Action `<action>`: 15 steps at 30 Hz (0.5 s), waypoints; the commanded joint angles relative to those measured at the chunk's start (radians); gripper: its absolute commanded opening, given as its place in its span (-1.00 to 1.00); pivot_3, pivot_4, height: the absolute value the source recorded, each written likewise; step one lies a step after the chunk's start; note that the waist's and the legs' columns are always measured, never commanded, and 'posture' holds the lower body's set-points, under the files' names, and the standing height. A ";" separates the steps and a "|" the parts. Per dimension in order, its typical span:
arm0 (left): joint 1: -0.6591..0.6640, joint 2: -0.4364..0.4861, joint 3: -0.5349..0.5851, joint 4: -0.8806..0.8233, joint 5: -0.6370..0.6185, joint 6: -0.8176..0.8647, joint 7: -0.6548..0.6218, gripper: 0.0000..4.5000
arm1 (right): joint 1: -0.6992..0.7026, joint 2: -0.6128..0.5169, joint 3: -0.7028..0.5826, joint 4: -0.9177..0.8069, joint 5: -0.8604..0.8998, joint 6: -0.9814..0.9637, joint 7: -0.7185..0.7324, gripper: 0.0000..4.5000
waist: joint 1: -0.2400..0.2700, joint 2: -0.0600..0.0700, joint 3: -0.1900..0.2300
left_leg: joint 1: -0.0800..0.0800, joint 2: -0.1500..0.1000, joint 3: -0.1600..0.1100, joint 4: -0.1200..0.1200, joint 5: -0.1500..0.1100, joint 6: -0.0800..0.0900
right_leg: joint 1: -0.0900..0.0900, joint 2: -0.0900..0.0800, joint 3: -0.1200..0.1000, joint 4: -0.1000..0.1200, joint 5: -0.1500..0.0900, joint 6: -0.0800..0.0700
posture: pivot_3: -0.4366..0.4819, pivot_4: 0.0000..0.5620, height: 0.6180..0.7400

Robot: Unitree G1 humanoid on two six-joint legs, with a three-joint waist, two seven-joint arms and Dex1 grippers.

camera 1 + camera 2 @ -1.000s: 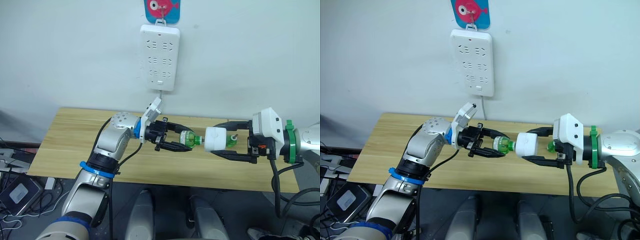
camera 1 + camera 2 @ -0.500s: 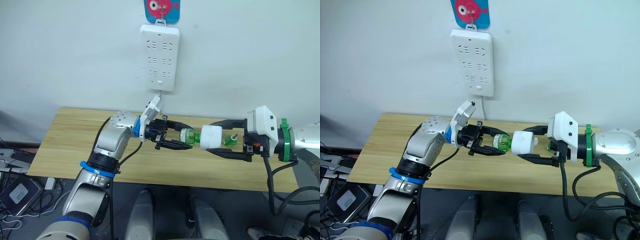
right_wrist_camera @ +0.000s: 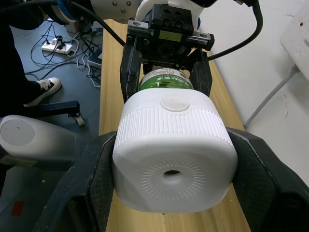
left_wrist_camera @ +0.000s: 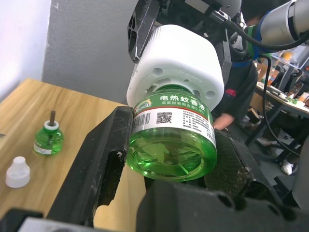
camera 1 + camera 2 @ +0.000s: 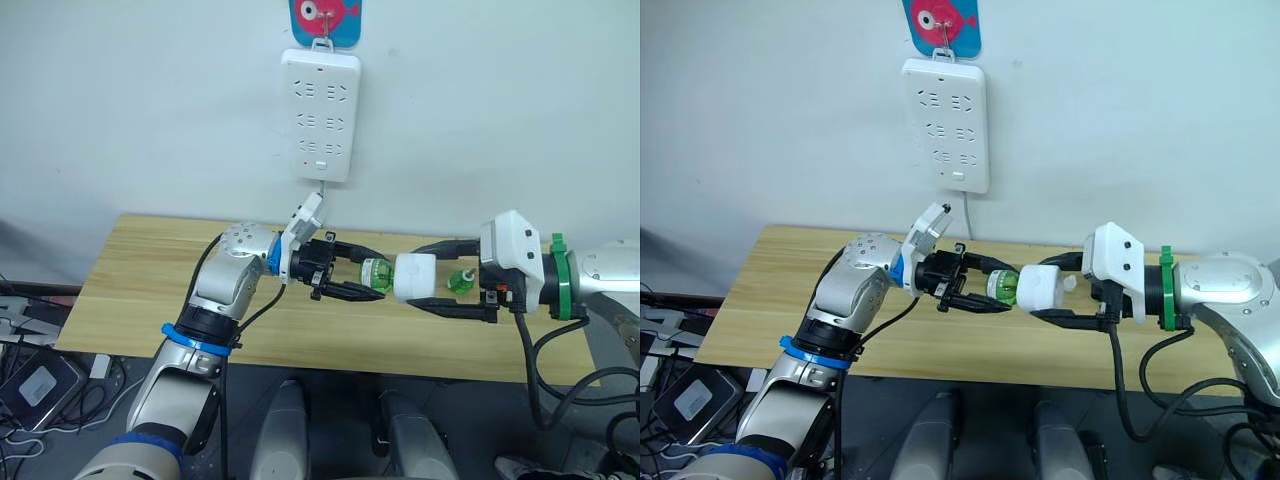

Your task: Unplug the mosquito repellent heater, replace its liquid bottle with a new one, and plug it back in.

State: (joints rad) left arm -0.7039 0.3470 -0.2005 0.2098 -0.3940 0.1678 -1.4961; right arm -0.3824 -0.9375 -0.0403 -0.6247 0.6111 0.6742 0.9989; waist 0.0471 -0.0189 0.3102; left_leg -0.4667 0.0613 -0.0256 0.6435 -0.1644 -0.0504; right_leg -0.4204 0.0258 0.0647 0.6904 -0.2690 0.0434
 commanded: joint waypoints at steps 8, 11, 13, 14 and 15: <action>-0.027 -0.070 -0.019 0.012 0.020 -0.072 0.029 0.02 | -0.047 0.025 0.031 -0.102 0.018 0.019 -0.037 0.31 | 0.000 0.000 0.000 | 0.000 0.000 0.000 0.000 0.000 0.000 | 0.000 0.000 0.000 0.000 0.000 0.000 | 0.26 -0.06 1.00; -0.027 -0.074 -0.020 0.018 0.033 -0.102 0.025 0.02 | -0.048 0.025 0.038 -0.102 0.007 0.019 -0.043 0.31 | 0.000 0.000 0.000 | 0.000 0.000 0.000 0.000 0.000 0.000 | 0.000 0.000 0.000 0.000 0.000 0.000 | 0.26 -0.06 1.00; -0.016 -0.067 -0.035 0.018 0.049 -0.143 0.002 0.02 | -0.049 0.025 0.041 -0.101 0.003 0.020 -0.045 0.31 | 0.000 0.000 0.000 | 0.000 0.000 0.000 0.000 0.000 0.000 | 0.000 0.000 0.000 0.000 0.000 0.000 | 0.26 -0.06 1.00; -0.012 -0.067 -0.035 0.016 0.048 -0.144 -0.001 0.02 | -0.050 0.022 0.045 -0.100 -0.002 0.020 -0.042 0.31 | 0.000 0.000 0.000 | 0.000 0.000 0.000 0.000 0.000 0.000 | 0.000 0.000 0.000 0.000 0.000 0.000 | 0.26 -0.06 1.00; -0.011 -0.068 -0.035 0.016 0.046 -0.144 -0.004 0.02 | -0.050 0.017 0.048 -0.100 -0.002 0.020 -0.035 0.31 | 0.000 0.000 0.000 | 0.000 0.000 0.000 0.000 0.000 0.000 | 0.000 0.000 0.000 0.000 0.000 0.000 | 0.26 -0.06 1.00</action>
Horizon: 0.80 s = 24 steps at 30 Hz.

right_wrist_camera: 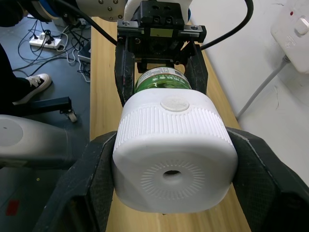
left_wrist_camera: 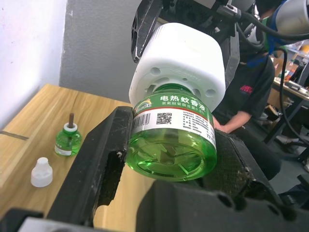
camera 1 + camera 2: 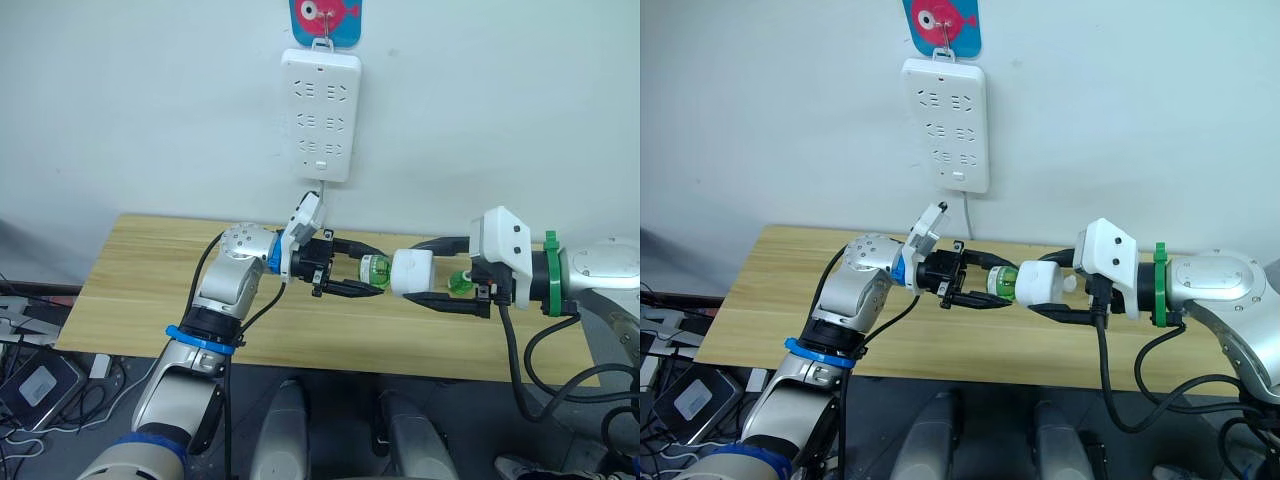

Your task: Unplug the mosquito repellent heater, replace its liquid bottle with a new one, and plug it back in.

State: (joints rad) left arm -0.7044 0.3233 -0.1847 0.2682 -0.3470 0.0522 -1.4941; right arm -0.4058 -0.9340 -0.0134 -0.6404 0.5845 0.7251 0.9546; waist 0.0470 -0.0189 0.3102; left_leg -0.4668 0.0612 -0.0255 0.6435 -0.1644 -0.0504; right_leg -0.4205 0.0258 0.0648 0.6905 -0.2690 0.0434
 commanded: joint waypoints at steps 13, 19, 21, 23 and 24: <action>-0.015 -0.045 -0.027 -0.036 -0.020 0.012 -0.006 0.02 | -0.014 0.036 0.002 -0.066 0.062 -0.029 0.045 0.99 | 0.001 0.000 0.000 | -0.001 0.000 0.000 0.000 0.000 0.000 | 0.000 0.000 0.000 -0.001 0.000 0.000 | 0.25 -0.04 1.00; -0.021 -0.033 -0.017 -0.036 -0.038 0.041 0.011 0.02 | 0.071 0.008 -0.037 -0.048 0.065 -0.046 0.057 0.99 | 0.000 0.000 0.000 | 0.000 0.000 -0.001 0.000 0.000 0.000 | 0.000 0.000 0.000 0.002 0.000 0.000 | 0.26 -0.01 1.00; -0.017 -0.027 -0.015 -0.047 -0.044 0.054 0.011 0.02 | 0.100 0.012 -0.058 -0.042 0.073 -0.048 0.045 0.99 | 0.000 0.000 0.000 | 0.000 0.000 0.000 0.000 0.000 0.000 | 0.000 0.000 0.000 0.001 0.000 0.000 | 0.26 -0.01 1.00; -0.011 -0.022 -0.016 -0.053 -0.044 0.058 0.008 0.02 | 0.102 0.019 -0.077 -0.033 0.089 -0.043 0.032 0.99 | 0.000 0.000 0.000 | 0.000 0.000 0.000 0.000 0.000 0.000 | 0.000 0.000 0.000 0.001 0.000 0.000 | 0.26 -0.01 1.00; -0.009 -0.021 -0.017 -0.056 -0.045 0.060 0.008 0.02 | 0.097 0.020 -0.087 -0.028 0.099 -0.038 0.027 0.99 | 0.000 0.000 0.000 | 0.000 0.000 0.000 0.000 0.000 0.000 | 0.000 0.000 0.000 0.001 0.000 0.000 | 0.26 -0.01 1.00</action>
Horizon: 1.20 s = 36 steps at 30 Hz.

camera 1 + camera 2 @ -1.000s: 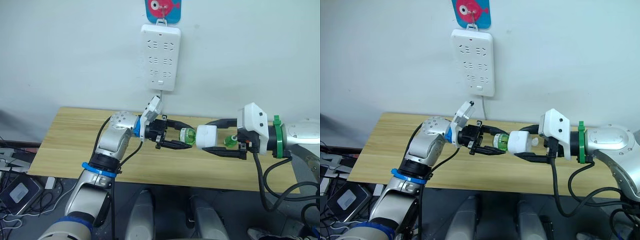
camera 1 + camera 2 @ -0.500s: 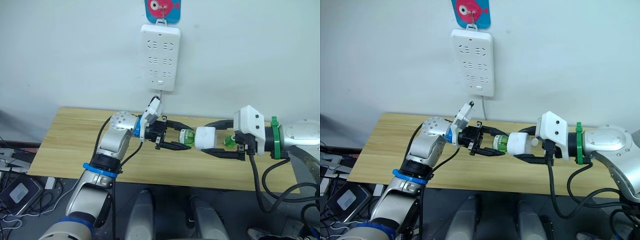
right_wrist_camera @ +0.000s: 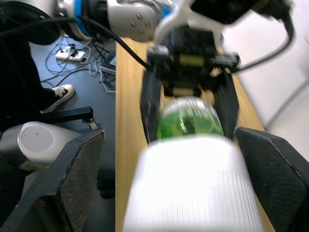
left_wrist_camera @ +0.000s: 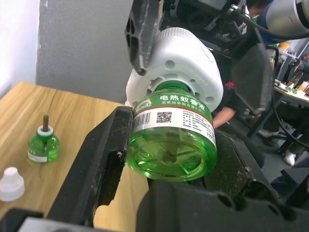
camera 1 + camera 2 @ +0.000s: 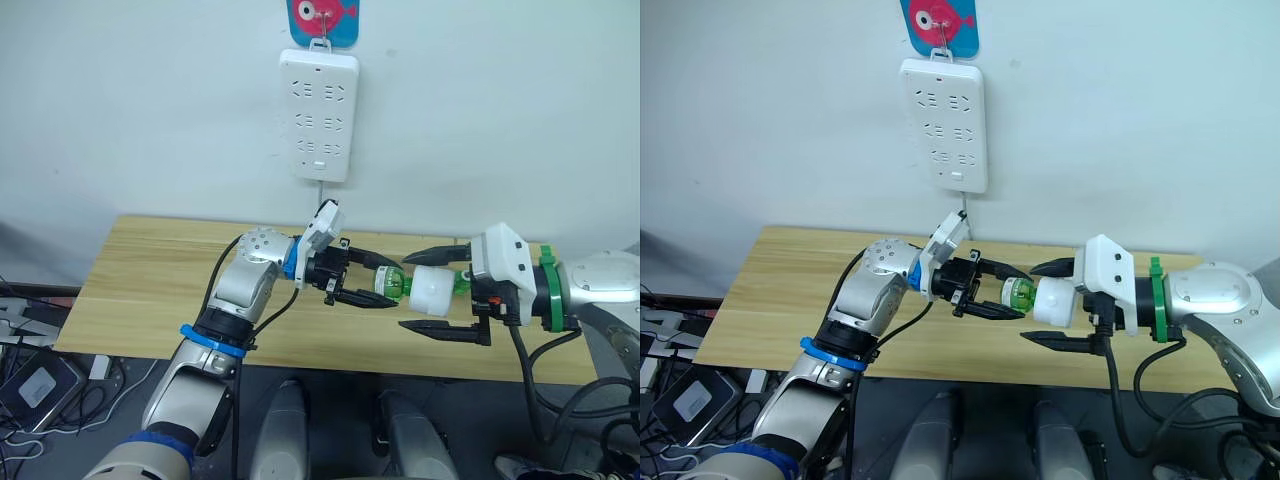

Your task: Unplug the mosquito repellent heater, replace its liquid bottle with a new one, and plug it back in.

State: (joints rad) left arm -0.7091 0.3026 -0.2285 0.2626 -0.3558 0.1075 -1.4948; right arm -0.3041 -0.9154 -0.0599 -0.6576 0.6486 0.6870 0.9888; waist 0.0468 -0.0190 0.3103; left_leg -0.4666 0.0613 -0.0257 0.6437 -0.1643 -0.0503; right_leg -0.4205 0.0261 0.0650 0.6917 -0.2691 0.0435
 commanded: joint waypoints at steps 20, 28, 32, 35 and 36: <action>0.035 0.000 0.069 -0.055 -0.003 -0.203 0.078 0.02 | 0.032 -0.040 -0.290 0.161 0.366 0.320 -0.298 0.99 | -0.001 0.000 0.000 | -0.001 0.000 0.000 -0.002 0.000 0.000 | 0.000 0.000 0.000 -0.003 0.002 -0.004 | 0.25 -0.02 1.00; 0.093 -0.018 0.074 -0.033 0.002 -0.420 0.088 0.02 | 0.166 -0.090 -0.295 0.170 0.244 0.191 -0.154 0.99 | -0.004 0.001 0.000 | 0.000 0.000 0.001 -0.001 0.000 0.000 | 0.000 0.000 0.001 -0.003 0.000 0.000 | 0.24 -0.03 1.00; 0.098 -0.027 0.077 -0.006 0.001 -0.525 0.078 0.02 | 0.199 -0.092 -0.284 0.165 0.193 0.140 -0.125 0.99 | -0.006 0.001 0.000 | 0.000 0.000 0.001 -0.001 0.000 0.000 | 0.000 0.000 0.001 -0.003 0.000 0.000 | 0.23 -0.04 1.00; 0.100 -0.032 0.080 0.005 -0.008 -0.559 0.088 0.02 | 0.221 -0.087 -0.257 0.171 0.121 0.074 -0.111 0.99 | -0.007 0.001 0.000 | 0.000 0.000 0.001 -0.001 0.000 0.000 | 0.000 0.000 0.001 -0.003 0.000 0.000 | 0.22 -0.05 1.00; 0.101 -0.030 0.077 0.008 -0.010 -0.562 0.086 0.02 | 0.217 -0.077 -0.238 0.185 0.086 0.045 -0.118 0.99 | -0.008 0.001 0.000 | 0.000 0.000 0.001 -0.001 0.000 0.000 | 0.000 0.000 0.001 -0.003 0.000 0.000 | 0.22 -0.05 1.00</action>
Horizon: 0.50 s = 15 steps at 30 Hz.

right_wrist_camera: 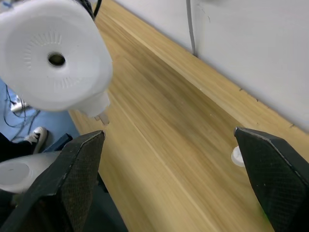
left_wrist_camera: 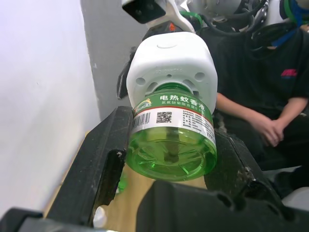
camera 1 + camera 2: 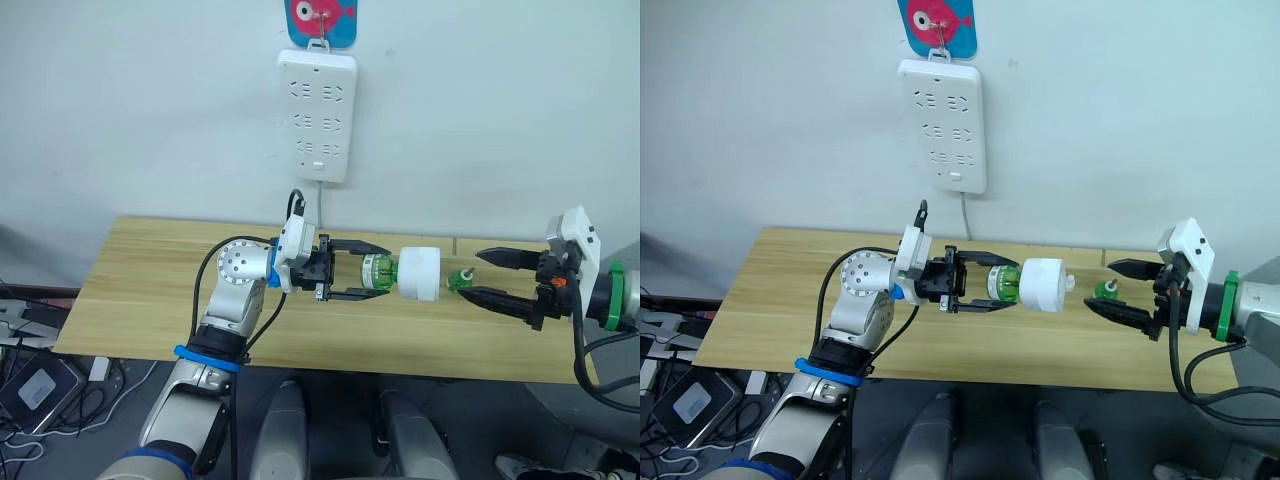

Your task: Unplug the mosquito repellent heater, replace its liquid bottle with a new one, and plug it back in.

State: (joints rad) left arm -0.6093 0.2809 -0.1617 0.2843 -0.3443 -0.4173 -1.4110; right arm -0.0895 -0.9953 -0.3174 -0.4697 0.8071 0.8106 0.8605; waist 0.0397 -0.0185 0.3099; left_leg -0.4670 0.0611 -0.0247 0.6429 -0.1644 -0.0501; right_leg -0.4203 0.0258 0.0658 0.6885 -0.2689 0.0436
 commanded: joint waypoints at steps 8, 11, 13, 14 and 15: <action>-0.008 -0.008 -0.005 -0.017 -0.040 -0.004 -0.004 0.02 | -0.068 0.152 0.178 0.087 -0.173 -0.168 -0.015 0.24 | -0.014 0.000 0.000 | 0.000 0.000 0.000 0.001 0.000 0.000 | 0.000 0.000 0.000 0.001 0.000 0.000 | 0.21 -0.05 1.00; -0.012 -0.005 -0.010 -0.015 -0.039 0.011 -0.014 0.02 | -0.091 0.212 0.220 0.105 -0.177 -0.163 -0.022 -0.24 | -0.015 0.000 0.000 | 0.000 0.000 0.000 0.000 0.000 0.000 | 0.000 0.000 0.000 0.001 0.000 0.000 | 0.22 -0.05 1.00; -0.013 -0.003 -0.012 -0.015 -0.033 0.025 -0.011 0.02 | -0.091 0.233 0.226 0.088 -0.152 -0.139 -0.018 -0.57 | -0.015 0.000 0.000 | 0.000 0.000 0.000 0.000 0.000 0.000 | 0.000 0.000 0.000 0.001 0.000 0.000 | 0.23 -0.04 1.00; -0.014 -0.001 -0.011 -0.016 -0.030 0.043 -0.003 0.02 | -0.084 0.237 0.226 0.063 -0.126 -0.114 -0.014 -0.73 | -0.014 0.000 0.000 | 0.000 0.000 0.000 0.000 0.000 0.000 | 0.000 0.000 0.000 0.002 0.000 0.000 | 0.24 -0.03 1.00; -0.017 0.000 -0.007 -0.014 -0.027 0.072 0.015 0.02 | -0.074 0.234 0.225 0.029 -0.090 -0.082 -0.009 -0.88 | -0.014 0.000 0.000 | 0.000 0.000 0.000 0.000 0.000 0.000 | 0.000 0.000 0.000 0.001 0.000 0.000 | 0.24 -0.03 1.00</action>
State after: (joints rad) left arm -0.6119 0.2827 -0.1702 0.2870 -0.3552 -0.3748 -1.4215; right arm -0.1739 -0.7611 -0.0772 -0.3646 0.6596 0.6954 0.8437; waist 0.0258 -0.0186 0.3098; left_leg -0.4669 0.0609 -0.0251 0.6431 -0.1644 -0.0502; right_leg -0.4203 0.0260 0.0658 0.6898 -0.2688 0.0437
